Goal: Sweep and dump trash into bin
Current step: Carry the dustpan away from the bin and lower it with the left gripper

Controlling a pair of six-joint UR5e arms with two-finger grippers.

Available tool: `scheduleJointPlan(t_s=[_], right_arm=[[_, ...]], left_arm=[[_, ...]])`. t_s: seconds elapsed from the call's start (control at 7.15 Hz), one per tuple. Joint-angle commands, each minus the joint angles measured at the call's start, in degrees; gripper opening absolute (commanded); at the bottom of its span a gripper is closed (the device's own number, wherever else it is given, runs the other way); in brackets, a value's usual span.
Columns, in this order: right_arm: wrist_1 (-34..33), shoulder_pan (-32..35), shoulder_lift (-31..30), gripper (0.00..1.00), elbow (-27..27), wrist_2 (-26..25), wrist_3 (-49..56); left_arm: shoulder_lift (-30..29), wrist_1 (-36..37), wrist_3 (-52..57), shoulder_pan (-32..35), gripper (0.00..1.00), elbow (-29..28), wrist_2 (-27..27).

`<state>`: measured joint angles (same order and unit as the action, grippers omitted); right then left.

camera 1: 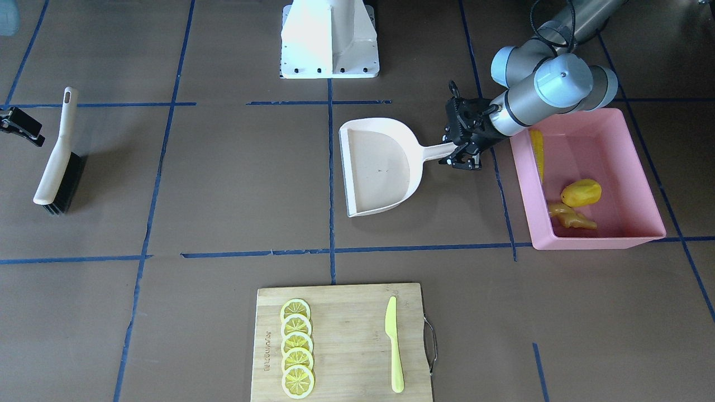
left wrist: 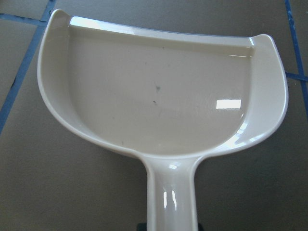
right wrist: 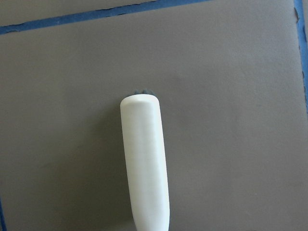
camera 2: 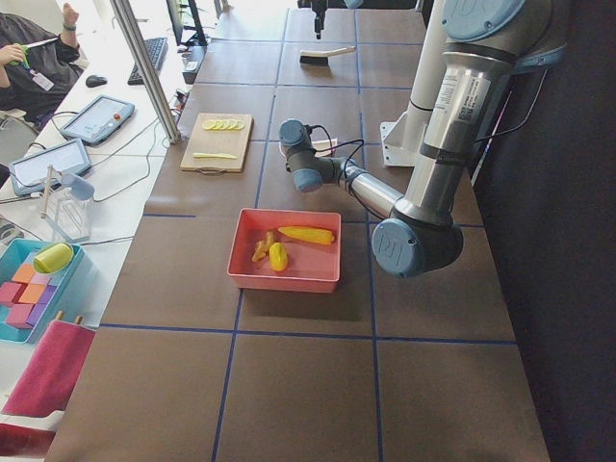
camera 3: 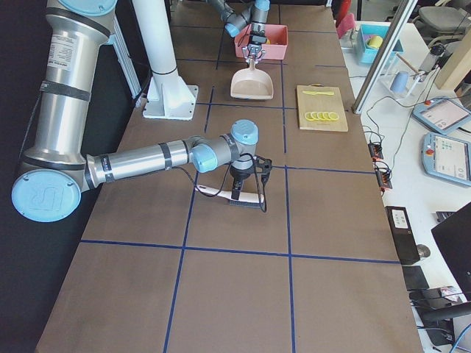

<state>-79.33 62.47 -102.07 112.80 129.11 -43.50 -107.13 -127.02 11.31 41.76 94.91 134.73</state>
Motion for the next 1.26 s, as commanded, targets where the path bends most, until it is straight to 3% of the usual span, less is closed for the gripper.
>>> scheduleJointPlan(t_s=[0.0, 0.14, 0.28, 0.42, 0.56, 0.7, 1.12], right_arm=[[0.0, -0.1, 0.1, 1.00, -0.3, 0.0, 0.0], [0.0, -0.1, 0.1, 1.00, -0.3, 0.0, 0.0], [0.0, -0.1, 0.1, 1.00, -0.3, 0.0, -0.3], [0.0, 0.0, 0.5, 1.00, -0.3, 0.0, -0.5], [-0.1, 0.0, 0.9, 1.00, -0.4, 0.1, -0.7], [-0.1, 0.0, 0.9, 1.00, -0.4, 0.1, -0.7], [-0.1, 0.0, 0.9, 1.00, -0.4, 0.1, -0.7]], left_arm=[[-1.1, 2.2, 2.7, -0.1, 0.02, 0.0, -0.1], [-1.3, 2.2, 2.7, -0.1, 0.09, 0.1, -0.1], [-1.7, 2.2, 2.7, -0.1, 0.33, 0.0, 0.4], [-1.9, 2.3, 2.6, -0.1, 0.81, 0.2, 0.5], [-1.9, 2.3, 2.6, 0.0, 0.93, 0.2, 0.4], [-1.4, 2.3, 2.5, 0.2, 0.99, 0.2, 0.2], [-1.4, 6.1, 2.4, 1.5, 1.00, 1.3, -0.1]])
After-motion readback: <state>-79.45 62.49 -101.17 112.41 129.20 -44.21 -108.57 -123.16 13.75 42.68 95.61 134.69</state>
